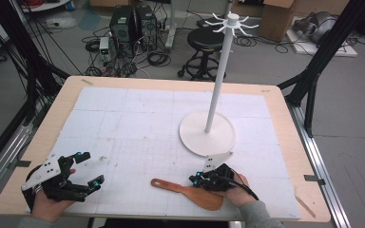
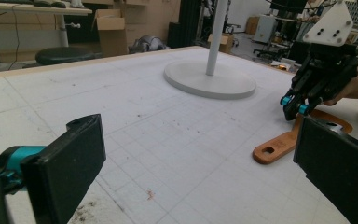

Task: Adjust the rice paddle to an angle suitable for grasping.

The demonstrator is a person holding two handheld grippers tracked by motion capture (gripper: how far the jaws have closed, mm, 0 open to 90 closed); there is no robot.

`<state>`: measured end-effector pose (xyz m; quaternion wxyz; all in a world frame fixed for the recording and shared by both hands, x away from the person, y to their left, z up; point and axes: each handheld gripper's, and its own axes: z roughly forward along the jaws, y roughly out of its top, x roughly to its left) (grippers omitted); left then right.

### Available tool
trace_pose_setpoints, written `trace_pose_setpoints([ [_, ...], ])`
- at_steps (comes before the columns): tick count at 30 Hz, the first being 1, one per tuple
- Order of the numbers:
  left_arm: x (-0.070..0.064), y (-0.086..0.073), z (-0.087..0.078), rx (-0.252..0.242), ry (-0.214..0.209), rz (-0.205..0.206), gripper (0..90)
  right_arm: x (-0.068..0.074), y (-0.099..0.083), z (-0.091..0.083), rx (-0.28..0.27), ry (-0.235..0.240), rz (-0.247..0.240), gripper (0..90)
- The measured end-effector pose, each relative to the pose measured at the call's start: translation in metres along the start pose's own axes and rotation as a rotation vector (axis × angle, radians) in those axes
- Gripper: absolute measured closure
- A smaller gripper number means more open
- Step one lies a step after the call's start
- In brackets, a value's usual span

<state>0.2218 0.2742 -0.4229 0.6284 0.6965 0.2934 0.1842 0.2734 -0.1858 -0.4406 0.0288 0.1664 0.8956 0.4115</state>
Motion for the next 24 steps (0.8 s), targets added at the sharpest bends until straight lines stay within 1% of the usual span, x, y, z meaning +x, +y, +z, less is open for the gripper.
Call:
trace_pose_setpoints([
  [2, 0.000, 0.000, 0.000, 0.002, 0.001, -0.001, 2.6, 0.001, 0.003, -0.002, -0.031, 0.005, -0.004, 83.0],
  [3, 0.000, 0.000, 0.000, 0.002, 0.002, -0.003, 2.6, 0.003, 0.005, -0.003, -0.045, 0.001, -0.010, 79.1],
  [4, 0.000, 0.000, 0.000, 0.002, 0.002, -0.003, 2.6, 0.003, 0.005, -0.003, -0.045, 0.001, -0.010, 79.1],
  [5, 0.000, 0.000, 0.000, 0.003, 0.003, -0.001, 2.6, 0.006, 0.010, -0.004, -0.066, 0.016, -0.015, 72.9],
  [6, 0.000, 0.000, 0.000, 0.003, 0.003, -0.001, 2.6, 0.008, 0.011, -0.004, -0.076, 0.017, -0.023, 68.8],
  [9, 0.000, 0.000, 0.000, 0.002, 0.002, 0.001, 2.6, 0.014, 0.017, -0.002, -0.090, 0.023, -0.043, 56.7],
  [12, 0.001, -0.001, -0.001, 0.005, 0.005, 0.000, 2.6, 0.017, 0.020, 0.000, -0.087, 0.019, -0.038, 41.2],
  [13, 0.001, -0.001, -0.001, 0.005, 0.005, 0.000, 2.6, 0.017, 0.020, 0.000, -0.087, 0.019, -0.038, 41.2],
  [14, 0.001, -0.001, -0.001, 0.008, 0.006, 0.000, 2.6, 0.017, 0.022, 0.001, -0.077, 0.012, -0.035, 36.2],
  [15, 0.001, -0.001, -0.001, 0.008, 0.006, -0.001, 2.6, 0.018, 0.022, 0.001, -0.072, 0.011, -0.035, 34.3],
  [16, 0.001, -0.001, -0.001, 0.008, 0.006, -0.001, 2.6, 0.018, 0.022, 0.001, -0.072, 0.011, -0.035, 34.3],
  [18, 0.001, -0.001, -0.001, 0.008, 0.006, -0.001, 2.6, 0.019, 0.022, 0.002, -0.072, 0.029, -0.042, 30.9],
  [19, 0.001, -0.001, -0.001, 0.008, 0.006, -0.002, 2.6, 0.020, 0.023, 0.002, -0.069, 0.028, -0.043, 27.0],
  [20, 0.001, -0.001, -0.001, 0.008, 0.006, -0.002, 2.6, 0.020, 0.023, 0.002, -0.069, 0.028, -0.043, 27.0],
  [21, 0.001, -0.001, 0.000, 0.012, 0.005, 0.000, 2.6, 0.021, 0.024, 0.002, -0.067, 0.028, -0.059, 18.1],
  [22, 0.001, -0.001, 0.000, 0.012, 0.006, 0.000, 2.6, 0.022, 0.025, 0.002, -0.071, 0.031, -0.062, 14.5],
  [24, 0.001, -0.002, 0.001, 0.014, 0.005, 0.000, 2.6, 0.025, 0.028, 0.003, -0.077, 0.023, -0.076, 13.3],
])
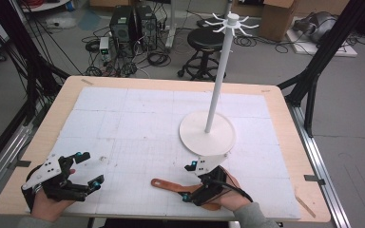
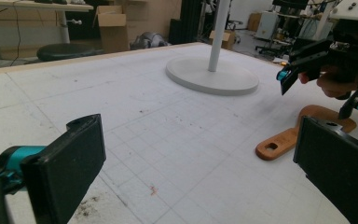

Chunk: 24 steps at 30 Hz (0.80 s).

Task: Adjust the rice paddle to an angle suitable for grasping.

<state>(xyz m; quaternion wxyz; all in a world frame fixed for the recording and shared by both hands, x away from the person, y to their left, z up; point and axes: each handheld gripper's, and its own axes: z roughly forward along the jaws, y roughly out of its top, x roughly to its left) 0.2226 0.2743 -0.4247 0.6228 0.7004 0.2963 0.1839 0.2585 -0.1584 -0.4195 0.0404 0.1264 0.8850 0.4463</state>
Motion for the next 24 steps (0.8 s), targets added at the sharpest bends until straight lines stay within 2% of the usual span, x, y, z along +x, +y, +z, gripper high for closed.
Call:
trace_pose_setpoints([
  [2, 0.000, 0.000, 0.000, 0.005, -0.002, 0.001, 2.6, 0.002, 0.004, 0.002, 0.009, -0.011, 0.004, 9.4],
  [5, 0.000, 0.000, 0.000, 0.005, -0.002, 0.001, 2.6, 0.004, 0.008, 0.006, 0.026, -0.008, -0.005, 9.4],
  [7, 0.000, 0.000, 0.000, 0.006, 0.000, 0.000, 2.6, 0.007, 0.012, 0.013, 0.061, -0.001, -0.026, 9.4],
  [10, 0.000, -0.001, -0.001, 0.006, -0.001, -0.001, 2.6, 0.009, 0.014, 0.017, 0.081, -0.002, -0.036, 9.4],
  [12, 0.000, -0.001, -0.001, 0.005, 0.001, -0.002, 2.6, 0.009, 0.017, 0.023, 0.121, 0.002, -0.048, 9.5],
  [14, 0.000, -0.001, -0.001, 0.005, 0.002, -0.002, 2.6, 0.008, 0.017, 0.025, 0.131, 0.002, -0.046, 9.5],
  [16, 0.000, -0.001, -0.002, 0.006, 0.003, -0.002, 2.6, 0.006, 0.019, 0.031, 0.167, 0.009, -0.017, 9.5],
  [19, 0.001, -0.001, -0.002, 0.010, 0.004, -0.003, 2.6, 0.005, 0.021, 0.034, 0.184, 0.014, -0.013, 9.7],
  [24, 0.001, -0.001, -0.003, 0.012, 0.005, -0.001, 2.6, 0.003, 0.026, 0.039, 0.265, 0.016, 0.007, 14.5],
])
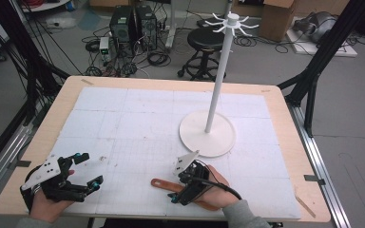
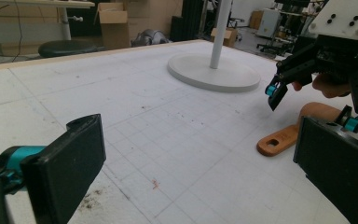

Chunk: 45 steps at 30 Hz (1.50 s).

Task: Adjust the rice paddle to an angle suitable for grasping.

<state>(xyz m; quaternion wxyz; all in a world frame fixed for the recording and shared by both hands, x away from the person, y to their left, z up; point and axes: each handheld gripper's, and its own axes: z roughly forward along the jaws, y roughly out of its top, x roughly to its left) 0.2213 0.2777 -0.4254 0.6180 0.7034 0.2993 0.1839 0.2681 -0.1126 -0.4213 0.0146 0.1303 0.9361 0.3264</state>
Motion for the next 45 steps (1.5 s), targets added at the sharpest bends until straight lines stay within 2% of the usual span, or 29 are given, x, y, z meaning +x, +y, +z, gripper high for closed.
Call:
trace_pose_setpoints([
  [2, -0.0001, -0.0001, -0.0002, -0.004, 0.002, -0.004, 2.6, -0.0011, 0.0031, -0.0007, 0.032, -0.011, 0.015, 16.7],
  [4, 0.0001, -0.0001, -0.0004, -0.004, 0.002, -0.004, 2.6, -0.0019, 0.0043, -0.0006, 0.037, -0.010, 0.016, 18.2],
  [6, 0.0001, -0.0002, -0.0007, -0.002, 0.002, -0.004, 2.6, -0.0037, 0.0065, -0.0004, 0.064, -0.016, 0.033, 23.7],
  [8, 0.0001, -0.0003, -0.0007, -0.002, 0.002, -0.004, 2.6, -0.0041, 0.0066, 0.0002, 0.070, -0.016, 0.032, 25.5],
  [14, 0.0003, -0.0004, -0.0006, 0.001, 0.002, -0.002, 2.6, -0.0005, 0.0063, 0.0067, 0.142, -0.013, 0.006, 35.0],
  [22, 0.0004, -0.0008, -0.0006, 0.004, 0.004, -0.005, 2.6, -0.0003, 0.0067, 0.0066, 0.147, -0.011, -0.004, 41.5],
  [31, 0.0004, -0.0013, -0.0001, 0.011, 0.008, -0.005, 2.6, 0.0057, 0.0095, 0.0067, 0.175, -0.041, -0.044, 52.0],
  [36, 0.0000, -0.0016, 0.0006, 0.016, 0.008, -0.003, 2.6, 0.0055, 0.0093, 0.0065, 0.176, -0.039, -0.038, 53.9],
  [43, 0.0002, -0.0017, 0.0000, 0.016, 0.010, -0.003, 2.6, 0.0054, 0.0094, 0.0050, 0.190, -0.034, -0.035, 63.5],
  [45, 0.0002, -0.0018, -0.0001, 0.016, 0.011, -0.004, 2.6, 0.0055, 0.0096, 0.0049, 0.191, -0.035, -0.033, 63.7],
])
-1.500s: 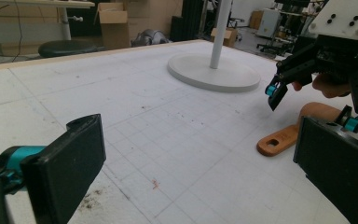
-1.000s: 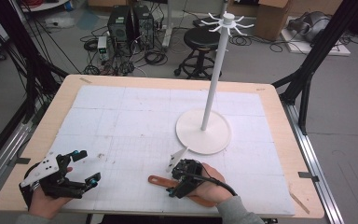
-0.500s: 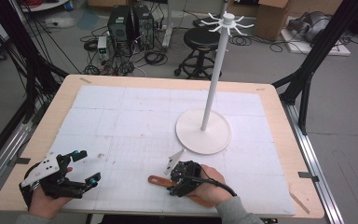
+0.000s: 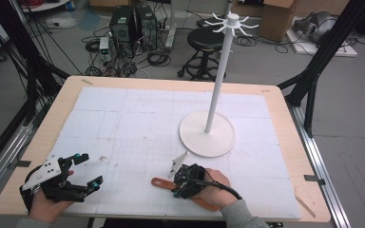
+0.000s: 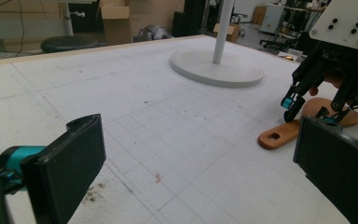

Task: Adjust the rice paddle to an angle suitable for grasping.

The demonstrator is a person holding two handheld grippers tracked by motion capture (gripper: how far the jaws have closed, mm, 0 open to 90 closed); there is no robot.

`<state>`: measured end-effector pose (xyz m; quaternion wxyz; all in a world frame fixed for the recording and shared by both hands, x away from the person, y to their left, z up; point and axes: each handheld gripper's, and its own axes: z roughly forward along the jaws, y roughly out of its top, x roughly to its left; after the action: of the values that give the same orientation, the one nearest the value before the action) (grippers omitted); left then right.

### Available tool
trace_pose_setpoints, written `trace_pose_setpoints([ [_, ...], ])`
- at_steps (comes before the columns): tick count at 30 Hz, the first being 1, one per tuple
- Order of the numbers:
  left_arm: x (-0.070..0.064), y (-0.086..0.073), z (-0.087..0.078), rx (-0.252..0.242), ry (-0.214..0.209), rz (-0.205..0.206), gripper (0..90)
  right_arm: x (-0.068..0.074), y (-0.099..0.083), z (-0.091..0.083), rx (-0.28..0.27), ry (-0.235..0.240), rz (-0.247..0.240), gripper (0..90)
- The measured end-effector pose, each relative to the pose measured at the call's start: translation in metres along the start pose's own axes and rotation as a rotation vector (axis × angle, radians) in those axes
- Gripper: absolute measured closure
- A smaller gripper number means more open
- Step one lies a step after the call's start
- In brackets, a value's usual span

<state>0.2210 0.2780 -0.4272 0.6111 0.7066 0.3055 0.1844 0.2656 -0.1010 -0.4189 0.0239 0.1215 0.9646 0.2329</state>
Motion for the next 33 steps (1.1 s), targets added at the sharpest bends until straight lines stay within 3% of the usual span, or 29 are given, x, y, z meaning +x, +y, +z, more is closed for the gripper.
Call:
trace_pose_setpoints([
  [10, 0.001, 0.000, 0.000, 0.003, 0.002, 0.002, 2.6, -0.001, -0.004, -0.002, -0.028, 0.000, 0.012, 64.0],
  [18, 0.001, 0.000, 0.000, 0.005, 0.006, 0.004, 2.6, 0.001, -0.010, -0.015, -0.087, -0.041, 0.000, 64.0],
  [19, 0.001, 0.000, -0.001, 0.006, 0.007, 0.007, 2.6, 0.003, -0.012, -0.019, -0.104, -0.068, -0.017, 64.0],
  [23, 0.001, 0.000, 0.000, 0.007, 0.008, 0.009, 2.6, 0.006, -0.017, -0.030, -0.143, -0.096, -0.013, 64.1],
  [33, 0.000, 0.000, 0.000, 0.008, 0.009, 0.009, 2.6, 0.005, -0.028, -0.056, -0.268, -0.107, 0.016, 64.1],
])
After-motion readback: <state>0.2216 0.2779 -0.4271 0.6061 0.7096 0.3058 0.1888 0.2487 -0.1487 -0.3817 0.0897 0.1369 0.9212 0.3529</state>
